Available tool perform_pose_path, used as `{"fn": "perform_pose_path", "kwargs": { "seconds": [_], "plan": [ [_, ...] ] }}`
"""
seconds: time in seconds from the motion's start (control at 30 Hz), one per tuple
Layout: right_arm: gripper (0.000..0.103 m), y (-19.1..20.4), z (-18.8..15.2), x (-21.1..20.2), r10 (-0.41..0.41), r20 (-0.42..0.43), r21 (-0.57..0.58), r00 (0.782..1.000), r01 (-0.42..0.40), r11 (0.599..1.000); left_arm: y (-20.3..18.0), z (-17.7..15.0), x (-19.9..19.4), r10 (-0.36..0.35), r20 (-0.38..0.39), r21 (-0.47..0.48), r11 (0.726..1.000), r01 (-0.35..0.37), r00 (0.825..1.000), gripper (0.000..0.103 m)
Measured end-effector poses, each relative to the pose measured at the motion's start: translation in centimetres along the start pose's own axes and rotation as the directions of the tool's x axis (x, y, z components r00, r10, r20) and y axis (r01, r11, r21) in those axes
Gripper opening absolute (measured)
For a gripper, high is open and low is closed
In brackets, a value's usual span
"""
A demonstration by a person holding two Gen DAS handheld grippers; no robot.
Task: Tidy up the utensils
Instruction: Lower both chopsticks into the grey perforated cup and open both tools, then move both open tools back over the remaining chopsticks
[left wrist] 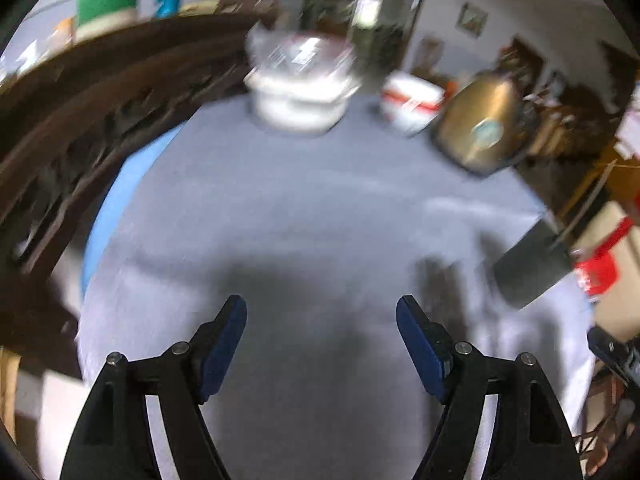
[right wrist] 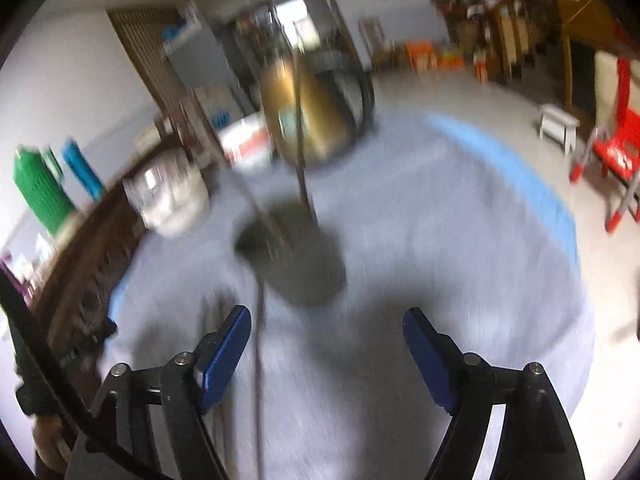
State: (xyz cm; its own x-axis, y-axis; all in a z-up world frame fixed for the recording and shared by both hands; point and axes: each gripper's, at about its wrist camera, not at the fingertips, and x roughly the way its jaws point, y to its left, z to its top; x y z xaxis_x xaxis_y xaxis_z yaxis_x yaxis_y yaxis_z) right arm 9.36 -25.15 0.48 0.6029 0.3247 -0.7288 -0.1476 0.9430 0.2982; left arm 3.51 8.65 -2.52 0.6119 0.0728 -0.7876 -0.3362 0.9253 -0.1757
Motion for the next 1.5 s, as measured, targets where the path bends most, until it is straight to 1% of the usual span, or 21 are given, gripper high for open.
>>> {"fn": "perform_pose_path", "kwargs": {
  "seconds": [0.03, 0.13, 0.17, 0.33, 0.47, 0.63, 0.9, 1.1, 1.13, 1.2, 1.27, 1.37, 1.47, 1.5],
  "plan": [
    [0.08, -0.1, -1.0, 1.0, -0.01, -0.049, 0.002, 0.999, 0.011, 1.0, 0.6, -0.7, 0.7, 0.026, -0.029, -0.005, 1.0, -0.027, 0.999, 0.078],
    [0.08, -0.4, -3.0, 2.9, -0.022, -0.148, 0.007, 0.989, 0.023, 1.0, 1.5, -1.8, 1.8, 0.073, -0.086, -0.004, 0.997, -0.074, 0.994, 0.078],
    [0.08, -0.2, -3.4, 3.2, -0.035, -0.161, -0.004, 0.986, 0.035, 0.999, 1.6, -2.0, 2.0, 0.078, -0.098, -0.003, 0.997, -0.078, 0.992, 0.078],
    [0.08, 0.8, -4.0, 3.9, -0.105, -0.158, -0.062, 0.982, 0.096, 0.993, 0.8, -2.4, 2.6, 0.084, -0.136, 0.028, 0.996, -0.081, 0.987, 0.078],
    [0.08, 1.0, -4.3, 4.0, -0.131, -0.165, -0.082, 0.978, 0.119, 0.99, 0.2, -2.5, 3.3, 0.08, -0.153, 0.04, 0.996, -0.075, 0.985, 0.078],
    [0.08, 1.1, -4.6, 4.0, -0.131, -0.173, -0.085, 0.976, 0.117, 0.989, -0.2, -2.9, 3.5, 0.083, -0.172, 0.056, 0.996, -0.074, 0.982, 0.078],
    [0.08, 1.6, -4.4, 4.5, -0.128, -0.185, -0.097, 0.974, 0.112, 0.989, -0.4, -3.2, 3.3, 0.078, -0.177, 0.062, 0.996, -0.068, 0.981, 0.078],
    [0.079, 3.0, -3.8, 4.5, -0.071, -0.213, -0.113, 0.974, 0.047, 0.993, -0.4, -3.3, 3.1, 0.071, -0.182, 0.062, 0.996, -0.061, 0.981, 0.078],
    [0.078, 3.5, -3.6, 4.6, -0.057, -0.219, -0.12, 0.974, 0.032, 0.992, -0.5, -3.3, 3.0, 0.068, -0.182, 0.063, 0.996, -0.057, 0.981, 0.078],
    [0.065, 4.7, -3.2, 4.9, -0.029, -0.236, -0.136, 0.971, -0.004, 0.991, -0.5, -3.4, 2.8, 0.063, -0.18, 0.067, 0.996, -0.052, 0.982, 0.078],
    [0.057, 5.9, -2.8, 5.6, -0.007, -0.257, -0.147, 0.966, -0.032, 0.989, -0.5, -3.5, 2.6, 0.059, -0.179, 0.069, 0.996, -0.048, 0.982, 0.078],
    [0.05, 7.4, -2.2, 6.8, -0.002, -0.275, -0.17, 0.961, -0.046, 0.984, -0.4, -3.6, 2.3, 0.048, -0.18, 0.067, 0.997, -0.037, 0.983, 0.078],
    [0.039, 8.5, -1.6, 8.4, -0.015, -0.304, -0.181, 0.952, -0.043, 0.983, -0.4, -3.6, 2.0, 0.041, -0.179, 0.065, 0.997, -0.03, 0.983, 0.078],
    [0.039, 8.6, -1.5, 8.8, -0.013, -0.314, -0.176, 0.949, -0.045, 0.983, -0.4, -3.6, 2.0, 0.04, -0.179, 0.065, 0.997, -0.028, 0.983, 0.078]
  ]
}}
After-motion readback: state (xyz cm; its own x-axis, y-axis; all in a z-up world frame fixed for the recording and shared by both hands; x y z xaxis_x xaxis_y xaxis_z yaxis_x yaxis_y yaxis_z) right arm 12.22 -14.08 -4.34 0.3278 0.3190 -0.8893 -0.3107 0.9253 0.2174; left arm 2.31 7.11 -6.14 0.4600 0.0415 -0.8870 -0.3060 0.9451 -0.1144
